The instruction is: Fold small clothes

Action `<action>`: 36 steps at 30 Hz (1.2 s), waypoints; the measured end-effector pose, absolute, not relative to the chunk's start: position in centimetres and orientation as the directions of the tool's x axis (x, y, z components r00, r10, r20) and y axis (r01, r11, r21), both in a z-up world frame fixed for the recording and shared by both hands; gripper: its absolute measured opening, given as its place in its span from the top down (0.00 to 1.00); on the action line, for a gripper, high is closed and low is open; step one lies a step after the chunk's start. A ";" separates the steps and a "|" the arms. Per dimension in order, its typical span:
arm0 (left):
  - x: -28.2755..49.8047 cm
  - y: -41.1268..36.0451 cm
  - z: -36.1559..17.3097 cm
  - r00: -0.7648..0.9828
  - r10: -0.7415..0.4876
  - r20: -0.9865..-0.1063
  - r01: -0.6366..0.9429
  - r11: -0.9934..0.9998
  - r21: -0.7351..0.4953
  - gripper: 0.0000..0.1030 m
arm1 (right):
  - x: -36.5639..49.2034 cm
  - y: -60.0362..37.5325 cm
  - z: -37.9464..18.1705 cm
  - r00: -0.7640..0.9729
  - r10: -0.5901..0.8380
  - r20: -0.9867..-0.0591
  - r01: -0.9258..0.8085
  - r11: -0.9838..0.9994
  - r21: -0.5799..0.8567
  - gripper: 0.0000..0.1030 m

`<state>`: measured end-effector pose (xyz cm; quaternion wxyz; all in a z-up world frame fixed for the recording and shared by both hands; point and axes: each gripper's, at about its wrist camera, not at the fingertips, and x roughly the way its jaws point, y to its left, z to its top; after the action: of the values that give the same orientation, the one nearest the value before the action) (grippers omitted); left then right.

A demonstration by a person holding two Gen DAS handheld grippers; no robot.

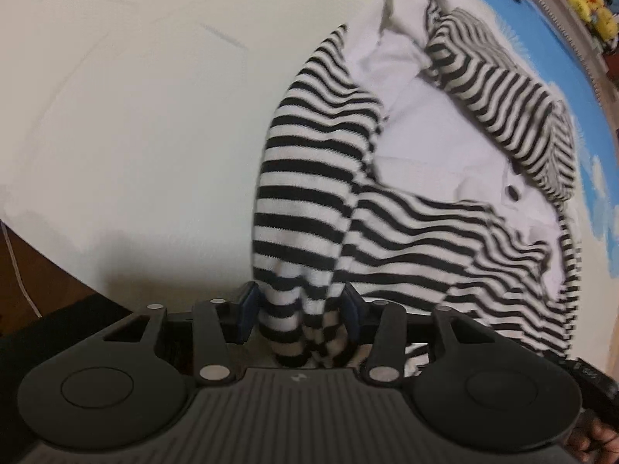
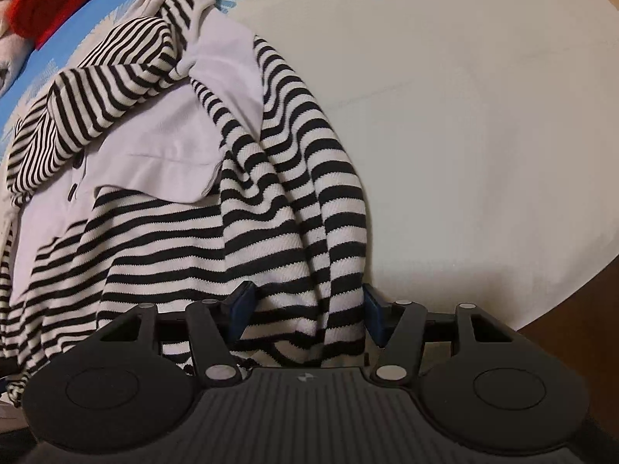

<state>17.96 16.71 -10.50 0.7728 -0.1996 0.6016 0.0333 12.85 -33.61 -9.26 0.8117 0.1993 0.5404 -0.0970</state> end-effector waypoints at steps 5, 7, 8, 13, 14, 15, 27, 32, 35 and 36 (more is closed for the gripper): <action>17.0 16.7 -8.1 0.397 -0.192 -0.897 -0.229 0.926 -0.299 0.93 | 11.9 -34.6 -7.2 0.492 0.078 -0.867 0.388 0.872 0.299 0.91; 16.2 17.2 -6.7 0.458 -0.192 -0.868 -0.223 0.920 -0.321 0.93 | 10.9 -35.4 -5.7 0.548 0.088 -0.832 0.398 0.847 0.352 0.92; 15.8 17.4 -6.4 0.471 -0.197 -0.860 -0.221 0.917 -0.332 0.93 | 10.4 -35.7 -5.2 0.560 0.083 -0.824 0.403 0.842 0.359 0.92; 16.5 16.1 -9.4 0.311 -0.208 -0.927 -0.203 0.939 -0.279 0.88 | 11.0 -36.1 -7.8 0.434 0.076 -0.898 0.448 0.846 0.288 0.87; 16.6 16.1 -9.7 0.301 -0.207 -0.931 -0.209 0.938 -0.276 0.87 | 11.1 -36.0 -8.5 0.405 0.084 -0.910 0.454 0.846 0.280 0.84; 16.7 16.2 -9.8 0.301 -0.202 -0.932 -0.213 0.938 -0.272 0.85 | 11.2 -35.9 -8.8 0.398 0.085 -0.913 0.456 0.845 0.278 0.80; 16.7 16.4 -10.1 0.301 -0.186 -0.935 -0.224 0.940 -0.259 0.77 | 11.1 -34.9 -9.2 0.383 0.049 -0.922 0.416 0.882 0.220 0.74; 16.8 16.3 -10.2 0.301 -0.187 -0.935 -0.227 0.938 -0.260 0.77 | 11.2 -34.7 -9.2 0.383 0.039 -0.923 0.401 0.893 0.204 0.74; 16.8 16.3 -10.2 0.301 -0.187 -0.935 -0.227 0.938 -0.261 0.77 | 11.3 -34.8 -9.2 0.383 0.038 -0.923 0.401 0.893 0.203 0.74; 16.8 16.4 -10.2 0.300 -0.187 -0.935 -0.227 0.938 -0.261 0.76 | 11.3 -34.8 -9.2 0.384 0.038 -0.923 0.400 0.894 0.203 0.74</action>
<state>16.82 16.36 -10.16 0.7870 -0.1752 0.5914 0.0127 11.30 -34.79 -9.16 0.8070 0.2013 0.5438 -0.1121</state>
